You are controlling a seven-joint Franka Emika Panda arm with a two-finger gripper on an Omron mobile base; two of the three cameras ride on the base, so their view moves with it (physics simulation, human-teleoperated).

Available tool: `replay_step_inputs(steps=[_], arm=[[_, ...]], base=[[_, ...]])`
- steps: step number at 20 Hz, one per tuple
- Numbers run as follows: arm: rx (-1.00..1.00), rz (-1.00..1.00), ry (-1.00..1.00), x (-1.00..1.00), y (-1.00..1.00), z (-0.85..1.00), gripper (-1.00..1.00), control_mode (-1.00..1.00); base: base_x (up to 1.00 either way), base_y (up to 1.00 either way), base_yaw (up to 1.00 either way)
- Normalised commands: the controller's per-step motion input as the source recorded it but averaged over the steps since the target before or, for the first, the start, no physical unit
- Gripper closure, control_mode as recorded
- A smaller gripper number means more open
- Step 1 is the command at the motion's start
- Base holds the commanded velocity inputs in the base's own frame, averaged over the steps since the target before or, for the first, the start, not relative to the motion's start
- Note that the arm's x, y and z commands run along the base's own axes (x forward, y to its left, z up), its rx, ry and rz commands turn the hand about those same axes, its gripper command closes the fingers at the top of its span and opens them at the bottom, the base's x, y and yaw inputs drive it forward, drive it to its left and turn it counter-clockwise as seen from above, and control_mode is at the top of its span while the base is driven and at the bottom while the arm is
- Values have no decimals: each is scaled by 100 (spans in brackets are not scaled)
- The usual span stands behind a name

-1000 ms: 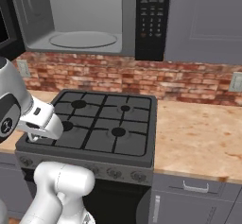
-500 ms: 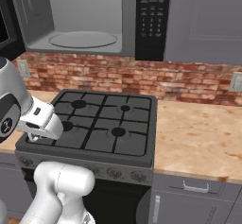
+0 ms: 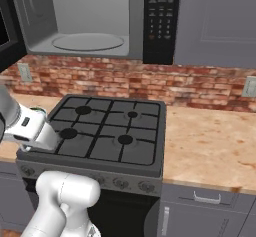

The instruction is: Pick the mug from the counter and place it inside the microwave. Then close the microwave.

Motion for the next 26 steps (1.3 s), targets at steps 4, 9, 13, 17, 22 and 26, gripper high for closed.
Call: replay_step_inputs(steps=[4,9,13,17,22,26], arm=[[0,8,-20,-39,0,78,100,-100],[0,7,-10,-4,0,95,100,-100],[0,2,0,41,0,69,100,-100],[0,1,4,81,0,23,100,-100],[0,0,0,83,0,-9,100,-100],[0,0,-2,91,2,-4,100,-100]], base=[[0,0,0],[0,0,0],[0,0,0],[0,0,0],[0,0,0],[0,0,0]])
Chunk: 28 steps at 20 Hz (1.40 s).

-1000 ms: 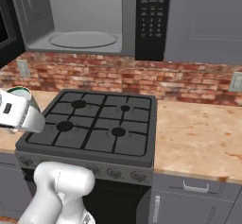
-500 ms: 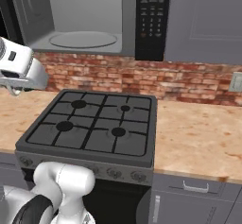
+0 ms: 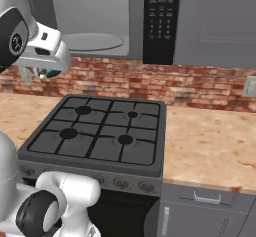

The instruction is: Pick the mug from the counter and place it inside the microwave. Then close the microwave.

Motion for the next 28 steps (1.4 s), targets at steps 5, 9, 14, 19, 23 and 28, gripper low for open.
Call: replay_step_inputs(steps=[5,9,14,19,23,28], arm=[[0,0,0,50,33,1,100,-100],[0,0,0,42,32,1,100,-100],[0,0,-5,56,28,0,100,-100],[0,0,-8,44,11,3,100,-100],[0,0,-10,57,0,0,100,-100],[0,1,-2,74,0,-4,100,-100]], base=[[0,0,0],[0,0,0],[0,0,0],[0,0,0],[0,0,0],[0,0,0]])
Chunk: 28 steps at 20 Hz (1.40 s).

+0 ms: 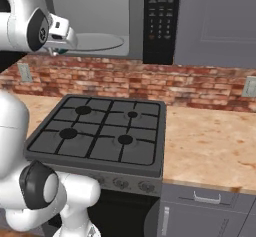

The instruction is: Pick the mug from the counter and place it inside the microwave. Then close the microwave.

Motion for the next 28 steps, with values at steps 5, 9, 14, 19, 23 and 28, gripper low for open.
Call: replay_step_inputs(steps=[5,9,14,19,23,28], arm=[[0,0,0,66,0,-4,100,-100],[0,0,2,22,0,19,100,-100],[0,0,7,30,0,7,100,-100],[0,0,12,45,0,-13,100,-100],[-2,0,8,47,0,-16,100,-100],[-3,0,0,35,7,0,100,-100]], base=[[0,0,0],[0,0,0],[0,0,0],[0,0,0],[0,0,0],[0,0,0]])
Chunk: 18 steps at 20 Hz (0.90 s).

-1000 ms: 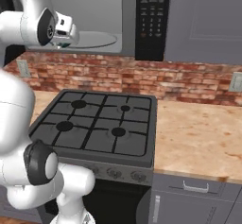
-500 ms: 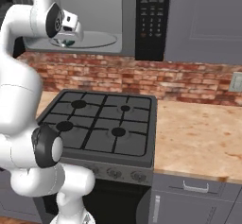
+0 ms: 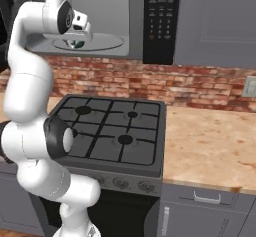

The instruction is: Pick the mug from the counter and place it inside the microwave. Then close the microwave.

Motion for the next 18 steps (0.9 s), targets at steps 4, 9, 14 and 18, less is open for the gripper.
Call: replay_step_inputs(steps=[4,9,14,18], arm=[[-3,0,0,39,11,0,100,-100],[-1,0,2,44,3,-11,100,-100],[0,0,1,43,0,-4,100,-100],[0,0,2,46,0,0,100,-100]], base=[[0,0,0],[0,0,0],[0,0,0],[0,0,0]])
